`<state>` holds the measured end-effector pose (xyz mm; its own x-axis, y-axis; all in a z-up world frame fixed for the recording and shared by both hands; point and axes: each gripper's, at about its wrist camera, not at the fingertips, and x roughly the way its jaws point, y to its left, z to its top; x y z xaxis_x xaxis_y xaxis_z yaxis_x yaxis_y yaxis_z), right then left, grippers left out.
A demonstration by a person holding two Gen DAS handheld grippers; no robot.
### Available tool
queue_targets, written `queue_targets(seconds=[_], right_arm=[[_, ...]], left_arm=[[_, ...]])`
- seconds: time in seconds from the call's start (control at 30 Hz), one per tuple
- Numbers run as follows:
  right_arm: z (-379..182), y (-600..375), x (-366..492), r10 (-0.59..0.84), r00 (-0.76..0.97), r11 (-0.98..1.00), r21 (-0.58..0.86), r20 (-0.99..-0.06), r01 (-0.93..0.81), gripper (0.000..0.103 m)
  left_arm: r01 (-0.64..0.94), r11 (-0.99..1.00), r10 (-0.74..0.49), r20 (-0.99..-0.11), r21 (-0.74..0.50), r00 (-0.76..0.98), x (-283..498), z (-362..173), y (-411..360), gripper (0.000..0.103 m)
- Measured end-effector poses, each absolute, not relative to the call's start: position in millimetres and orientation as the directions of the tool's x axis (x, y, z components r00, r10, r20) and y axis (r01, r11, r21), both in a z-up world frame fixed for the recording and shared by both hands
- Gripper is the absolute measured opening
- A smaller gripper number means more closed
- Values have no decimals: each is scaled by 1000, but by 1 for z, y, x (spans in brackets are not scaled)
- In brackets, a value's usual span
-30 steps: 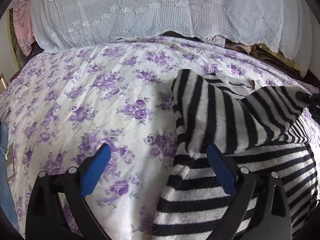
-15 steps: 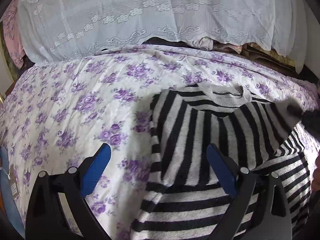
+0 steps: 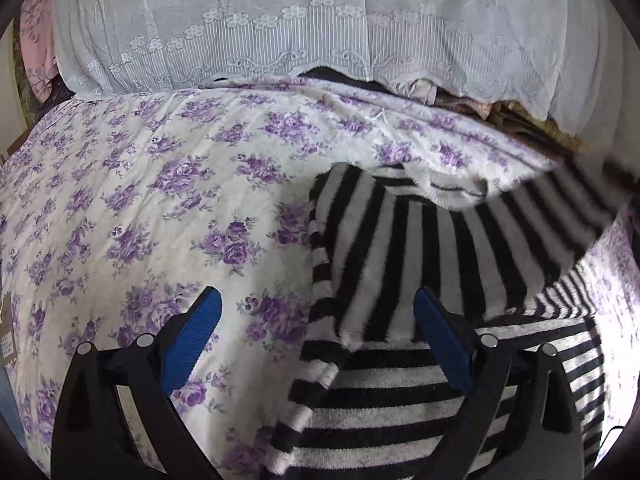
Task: Fold small clothes
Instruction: 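Fold the sweater's side edge inward toward the middle with the left gripper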
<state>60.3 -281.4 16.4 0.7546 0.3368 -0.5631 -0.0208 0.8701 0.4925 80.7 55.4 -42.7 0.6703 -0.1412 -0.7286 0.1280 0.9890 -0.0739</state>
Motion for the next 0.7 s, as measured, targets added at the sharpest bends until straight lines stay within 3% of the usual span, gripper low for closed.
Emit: queue_targets(seconds=[0.13, 0.2, 0.33, 0.5, 0.7], right_arm=[[-66, -313, 65, 312, 637, 855, 500, -705, 135, 10], [-85, -318, 59, 328, 639, 843, 520, -696, 134, 8], [-81, -314, 62, 304, 626, 868, 479, -718, 128, 9], [-50, -314, 51, 171, 717, 898, 407, -676, 170, 17], [-30, -272, 77, 256, 697, 920, 389, -669, 35, 17]], left_arm=[[102, 995, -82, -758, -21, 647, 96, -52, 41, 94], [75, 994, 23, -804, 84, 594, 110, -69, 30, 95], [72, 988, 72, -828, 134, 556, 118, -90, 26, 99], [75, 985, 72, -766, 155, 639, 105, -56, 25, 99], [150, 976, 14, -733, 158, 680, 127, -26, -14, 99]])
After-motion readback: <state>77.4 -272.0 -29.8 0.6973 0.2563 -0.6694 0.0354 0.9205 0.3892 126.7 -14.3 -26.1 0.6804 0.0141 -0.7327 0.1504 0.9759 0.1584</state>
